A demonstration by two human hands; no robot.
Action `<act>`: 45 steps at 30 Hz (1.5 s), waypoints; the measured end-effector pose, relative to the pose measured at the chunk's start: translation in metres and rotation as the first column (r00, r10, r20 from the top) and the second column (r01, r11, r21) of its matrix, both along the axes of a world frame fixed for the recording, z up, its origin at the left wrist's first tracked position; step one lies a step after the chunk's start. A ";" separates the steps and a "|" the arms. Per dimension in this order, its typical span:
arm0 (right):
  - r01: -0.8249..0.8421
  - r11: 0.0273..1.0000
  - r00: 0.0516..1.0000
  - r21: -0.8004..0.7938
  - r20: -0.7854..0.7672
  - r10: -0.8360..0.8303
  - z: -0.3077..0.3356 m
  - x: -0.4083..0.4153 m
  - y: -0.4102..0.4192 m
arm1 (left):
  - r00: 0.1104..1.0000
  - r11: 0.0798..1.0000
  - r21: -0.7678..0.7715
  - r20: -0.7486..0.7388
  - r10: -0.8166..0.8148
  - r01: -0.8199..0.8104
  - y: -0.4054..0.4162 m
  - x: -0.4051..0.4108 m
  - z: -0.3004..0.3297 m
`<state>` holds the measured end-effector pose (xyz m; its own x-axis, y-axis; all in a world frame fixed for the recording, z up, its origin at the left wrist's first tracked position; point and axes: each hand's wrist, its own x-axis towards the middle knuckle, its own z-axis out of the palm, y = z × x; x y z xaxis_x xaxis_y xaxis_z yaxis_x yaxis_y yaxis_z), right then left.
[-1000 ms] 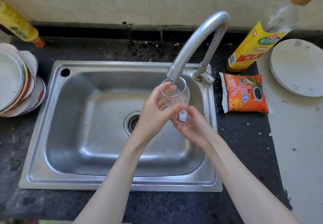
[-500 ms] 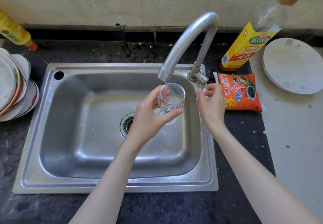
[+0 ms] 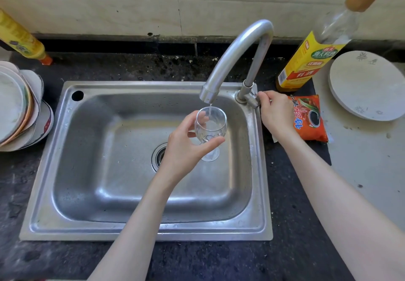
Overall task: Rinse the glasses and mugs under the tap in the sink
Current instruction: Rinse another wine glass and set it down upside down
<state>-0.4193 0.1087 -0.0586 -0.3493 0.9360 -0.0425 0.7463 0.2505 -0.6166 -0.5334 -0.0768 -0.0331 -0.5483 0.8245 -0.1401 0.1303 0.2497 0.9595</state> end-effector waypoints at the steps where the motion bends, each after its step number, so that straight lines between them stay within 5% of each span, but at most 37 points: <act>1: 0.017 0.999 0.999 -0.044 -0.029 -0.019 0.001 0.000 -0.001 | 1.000 1.000 -0.018 -0.013 0.006 -0.006 -0.001 0.001 0.000; 7: 0.137 0.978 0.983 -0.158 -0.102 -0.154 0.017 0.012 -0.052 | 0.994 0.987 -0.117 -0.012 0.113 -0.113 -0.017 0.003 0.002; 9: 0.085 0.904 0.988 -0.420 -0.084 -0.132 0.023 0.018 -0.092 | 0.988 0.976 -0.158 0.006 0.153 -0.151 -0.026 0.001 0.003; 11: 0.018 0.580 0.986 -0.814 -0.081 -0.144 0.033 0.019 -0.129 | 0.988 0.968 -0.198 -0.011 0.156 -0.155 -0.035 0.000 0.004; 14: -0.050 0.107 0.938 -0.993 -0.084 -0.337 0.038 0.016 -0.159 | 0.990 0.964 -0.227 -0.007 0.142 -0.140 -0.048 0.006 0.012; 17: -0.087 -0.105 0.760 -0.991 0.002 -0.650 0.044 0.006 -0.169 | 0.986 0.968 -0.207 0.053 0.157 -0.143 -0.060 0.013 0.018; 20: -0.114 -0.170 0.616 -0.979 0.065 -0.785 0.053 0.001 -0.172 | 0.983 0.976 -0.185 0.121 0.141 -0.117 -0.074 0.017 0.022; 23: -0.092 -0.070 0.622 -0.993 -0.002 -0.783 0.062 0.004 -0.172 | 0.997 0.977 -0.208 0.051 0.063 -0.051 -0.085 0.016 0.030; 27: 0.046 0.353 0.718 -0.934 -0.215 -0.662 0.068 0.007 -0.173 | 0.955 0.926 -0.375 -0.257 -0.147 0.041 -0.089 0.009 0.037; 32: 0.047 0.818 0.811 -0.573 -0.456 -0.366 0.085 0.013 -0.172 | 0.854 0.889 -0.457 -0.449 -0.264 0.035 -0.086 0.012 0.029; 39: -0.113 0.982 0.919 -0.150 -0.392 0.046 0.083 0.027 -0.166 | 0.594 0.874 -0.485 -0.693 -0.408 0.035 -0.108 0.011 0.028; 45: -0.136 0.987 0.934 -0.089 -0.344 0.098 0.080 0.060 -0.172 | 0.561 0.847 -0.529 -0.688 -0.460 0.046 -0.121 0.015 0.044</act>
<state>-0.3595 -0.0634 0.0215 -0.4677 0.8839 -0.0031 0.4591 0.2400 -0.8554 -0.5181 -0.1979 0.0113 -0.3852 0.9139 -0.1284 0.8776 0.4057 0.2552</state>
